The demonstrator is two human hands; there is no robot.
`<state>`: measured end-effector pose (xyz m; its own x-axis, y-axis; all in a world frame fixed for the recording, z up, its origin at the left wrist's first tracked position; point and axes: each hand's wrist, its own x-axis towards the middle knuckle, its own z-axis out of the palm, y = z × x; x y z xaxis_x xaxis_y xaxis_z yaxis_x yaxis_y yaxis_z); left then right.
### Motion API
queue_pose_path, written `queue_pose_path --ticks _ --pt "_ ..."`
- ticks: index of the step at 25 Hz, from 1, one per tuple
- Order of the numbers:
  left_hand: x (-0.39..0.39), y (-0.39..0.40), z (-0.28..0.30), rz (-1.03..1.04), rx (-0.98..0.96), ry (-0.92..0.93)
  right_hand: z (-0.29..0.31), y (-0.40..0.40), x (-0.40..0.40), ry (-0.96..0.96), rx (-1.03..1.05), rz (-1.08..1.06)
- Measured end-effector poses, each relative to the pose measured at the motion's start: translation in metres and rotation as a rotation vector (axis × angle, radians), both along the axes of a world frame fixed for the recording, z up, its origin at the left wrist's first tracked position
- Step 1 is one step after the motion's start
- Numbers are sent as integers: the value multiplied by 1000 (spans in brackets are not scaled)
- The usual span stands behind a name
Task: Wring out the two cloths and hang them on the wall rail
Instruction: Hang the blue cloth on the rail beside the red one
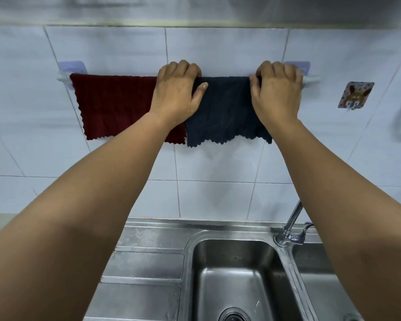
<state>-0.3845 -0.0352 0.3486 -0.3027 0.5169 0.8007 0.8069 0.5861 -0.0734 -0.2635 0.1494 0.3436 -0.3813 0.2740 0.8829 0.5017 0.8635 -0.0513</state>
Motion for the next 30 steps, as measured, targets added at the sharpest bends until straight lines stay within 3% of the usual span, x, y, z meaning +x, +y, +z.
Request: queue_pose_path --ticks 13,30 --pt "-6 -3 -1 89 -63 -26 -3 1 2 -2 -5 -14" --pt "-5 -11 -18 85 35 51 -16 1 6 66 -25 58"
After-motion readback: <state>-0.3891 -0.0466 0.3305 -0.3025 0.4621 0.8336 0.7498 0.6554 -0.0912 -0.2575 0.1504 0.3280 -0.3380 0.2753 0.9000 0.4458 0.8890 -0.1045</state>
